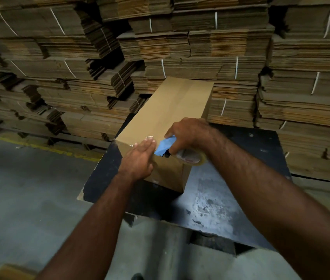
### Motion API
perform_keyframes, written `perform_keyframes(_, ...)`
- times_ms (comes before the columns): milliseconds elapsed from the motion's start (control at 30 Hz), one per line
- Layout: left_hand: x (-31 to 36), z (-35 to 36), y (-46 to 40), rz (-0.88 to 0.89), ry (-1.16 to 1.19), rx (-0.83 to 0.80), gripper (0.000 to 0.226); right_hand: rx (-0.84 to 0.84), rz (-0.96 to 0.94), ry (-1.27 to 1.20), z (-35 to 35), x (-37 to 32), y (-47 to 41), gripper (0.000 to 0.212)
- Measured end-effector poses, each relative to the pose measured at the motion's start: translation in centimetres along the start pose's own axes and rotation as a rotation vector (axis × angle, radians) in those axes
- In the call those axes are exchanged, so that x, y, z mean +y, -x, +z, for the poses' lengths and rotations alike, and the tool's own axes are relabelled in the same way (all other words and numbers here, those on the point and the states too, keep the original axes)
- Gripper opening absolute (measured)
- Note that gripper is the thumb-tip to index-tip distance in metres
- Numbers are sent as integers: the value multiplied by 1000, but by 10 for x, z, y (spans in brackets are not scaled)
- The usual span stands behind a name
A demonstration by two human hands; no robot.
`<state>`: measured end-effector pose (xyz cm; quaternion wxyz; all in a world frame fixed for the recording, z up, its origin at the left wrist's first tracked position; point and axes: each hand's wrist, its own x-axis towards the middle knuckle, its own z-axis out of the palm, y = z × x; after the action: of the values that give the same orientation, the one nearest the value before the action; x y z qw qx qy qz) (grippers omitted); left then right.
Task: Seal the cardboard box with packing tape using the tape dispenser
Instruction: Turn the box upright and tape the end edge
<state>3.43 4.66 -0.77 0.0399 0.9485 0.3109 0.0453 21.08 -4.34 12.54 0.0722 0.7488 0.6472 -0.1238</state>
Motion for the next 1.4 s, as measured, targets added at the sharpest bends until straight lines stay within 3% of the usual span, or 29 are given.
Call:
perform_keyframes(200,3,-6,3,11,-3,-12,90,60,15,-93,35,46,45,73)
perform_keyframes(433,25,-15,-4,33,-157,-80,93,78,63,-150,40,46,38,73)
perform_keyframes(600,48,-2,-1,104,61,-30,87,115,55,-160,49,52,40,73)
perform_keyframes(1167,45,-7,3,87,-34,-87,92,174,67,-269,119,113,98,75)
perform_keyframes(1300,59,-14,1,42,-66,-125,94,206,76,-211,119,110,97,74)
perform_keyframes(1400,77,-13,2,115,-38,-79,92,194,92,-135,120,108,93,73)
